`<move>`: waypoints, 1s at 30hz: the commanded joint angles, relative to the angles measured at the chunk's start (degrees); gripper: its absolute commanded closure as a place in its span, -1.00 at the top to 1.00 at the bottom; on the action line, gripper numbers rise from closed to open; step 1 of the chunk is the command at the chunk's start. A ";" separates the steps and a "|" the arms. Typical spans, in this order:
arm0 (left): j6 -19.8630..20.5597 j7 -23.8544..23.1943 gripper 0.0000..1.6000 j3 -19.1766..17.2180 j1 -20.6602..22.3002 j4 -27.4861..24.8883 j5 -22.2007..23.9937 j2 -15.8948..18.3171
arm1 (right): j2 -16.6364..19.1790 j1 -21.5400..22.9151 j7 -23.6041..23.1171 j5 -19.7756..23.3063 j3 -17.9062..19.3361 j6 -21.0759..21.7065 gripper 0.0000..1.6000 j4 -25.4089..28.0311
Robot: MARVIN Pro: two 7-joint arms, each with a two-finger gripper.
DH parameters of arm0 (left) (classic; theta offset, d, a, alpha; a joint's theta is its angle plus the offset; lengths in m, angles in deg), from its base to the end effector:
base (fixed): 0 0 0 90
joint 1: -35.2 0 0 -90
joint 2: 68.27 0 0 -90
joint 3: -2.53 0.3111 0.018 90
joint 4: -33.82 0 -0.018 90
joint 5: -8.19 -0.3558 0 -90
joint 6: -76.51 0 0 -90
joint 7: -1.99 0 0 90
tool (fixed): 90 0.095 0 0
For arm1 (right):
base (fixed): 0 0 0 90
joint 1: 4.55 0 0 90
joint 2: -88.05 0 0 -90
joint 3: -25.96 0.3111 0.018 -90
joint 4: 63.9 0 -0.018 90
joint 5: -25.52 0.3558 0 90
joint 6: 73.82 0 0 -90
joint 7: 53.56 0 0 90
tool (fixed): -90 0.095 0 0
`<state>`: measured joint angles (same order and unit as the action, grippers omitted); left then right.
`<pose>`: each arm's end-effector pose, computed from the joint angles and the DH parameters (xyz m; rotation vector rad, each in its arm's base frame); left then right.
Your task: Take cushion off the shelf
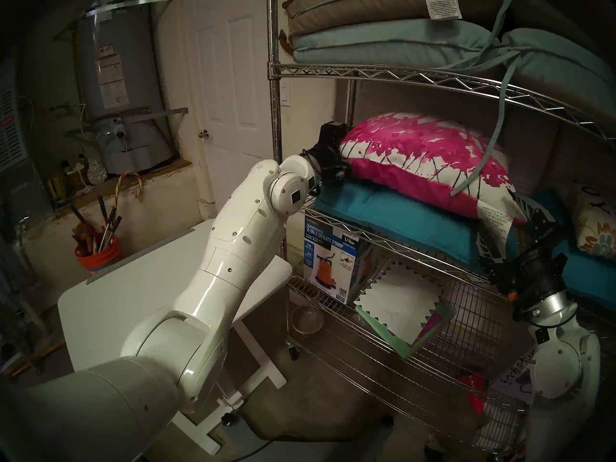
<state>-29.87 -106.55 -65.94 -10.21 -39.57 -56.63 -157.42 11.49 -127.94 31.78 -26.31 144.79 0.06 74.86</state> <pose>0.6091 -0.1848 -0.0643 -0.7300 1.5810 -1.8030 0.2705 -0.1231 -0.1188 0.9532 1.0484 1.5324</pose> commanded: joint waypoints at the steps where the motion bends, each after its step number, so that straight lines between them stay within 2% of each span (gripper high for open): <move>1: -0.02 0.38 1.00 -0.02 1.13 -1.40 0.10 -0.70 | 0.81 -1.32 -1.23 1.31 0.27 -1.52 1.00 1.24; 11: -0.03 0.38 1.00 -0.02 1.13 -1.38 0.10 -0.70 | 3.22 2.38 -4.67 3.20 3.34 -0.78 1.00 1.24; 24: 0.00 0.37 1.00 -0.03 1.11 -1.44 0.09 -0.71 | 6.81 6.99 -12.41 5.42 5.10 2.81 1.00 1.24; 30: 0.01 0.36 1.00 -0.04 1.10 -1.46 0.09 -0.71 | 9.40 10.54 -14.99 6.57 5.39 3.62 1.00 -1.35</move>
<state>-29.87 -106.55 -65.96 -10.22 -39.59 -56.63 -157.42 17.75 -122.08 17.96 -20.99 149.87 2.86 74.54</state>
